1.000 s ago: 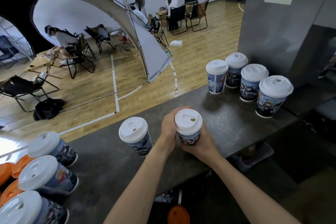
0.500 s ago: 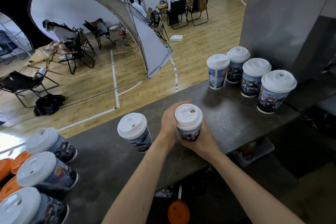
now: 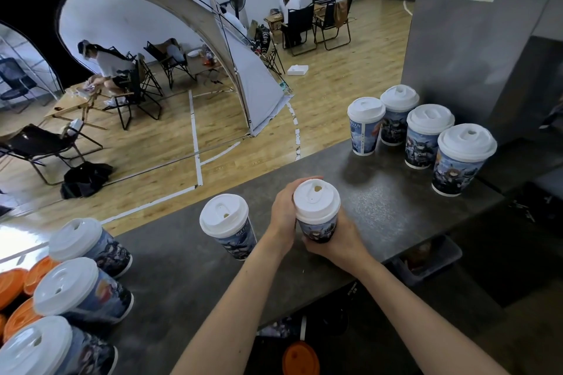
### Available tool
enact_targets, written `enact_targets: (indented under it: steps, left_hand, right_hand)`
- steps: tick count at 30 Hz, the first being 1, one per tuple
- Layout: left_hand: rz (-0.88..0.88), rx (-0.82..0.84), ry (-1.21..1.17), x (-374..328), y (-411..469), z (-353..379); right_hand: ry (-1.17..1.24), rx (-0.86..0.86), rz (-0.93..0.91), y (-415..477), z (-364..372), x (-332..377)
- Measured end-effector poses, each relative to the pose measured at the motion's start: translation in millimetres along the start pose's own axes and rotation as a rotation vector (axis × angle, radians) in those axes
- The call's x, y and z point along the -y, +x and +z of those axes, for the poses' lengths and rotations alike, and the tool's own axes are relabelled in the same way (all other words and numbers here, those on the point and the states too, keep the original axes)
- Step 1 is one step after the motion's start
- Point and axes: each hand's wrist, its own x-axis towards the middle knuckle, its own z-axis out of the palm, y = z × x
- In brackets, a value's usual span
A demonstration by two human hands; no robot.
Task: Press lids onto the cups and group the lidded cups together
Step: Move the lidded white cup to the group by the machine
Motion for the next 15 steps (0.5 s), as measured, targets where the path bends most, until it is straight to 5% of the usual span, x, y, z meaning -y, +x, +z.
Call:
enact_targets:
  steps: [8, 15]
  left_hand:
    - [0.165, -0.312, -0.045, 17, -8, 13]
    - [-0.015, 0.055, 0.002, 0, 4, -4]
  right_hand:
    - [0.092, -0.044, 0.046, -5, -4, 7]
    - [-0.008, -0.025, 0.015, -2, -2, 5]
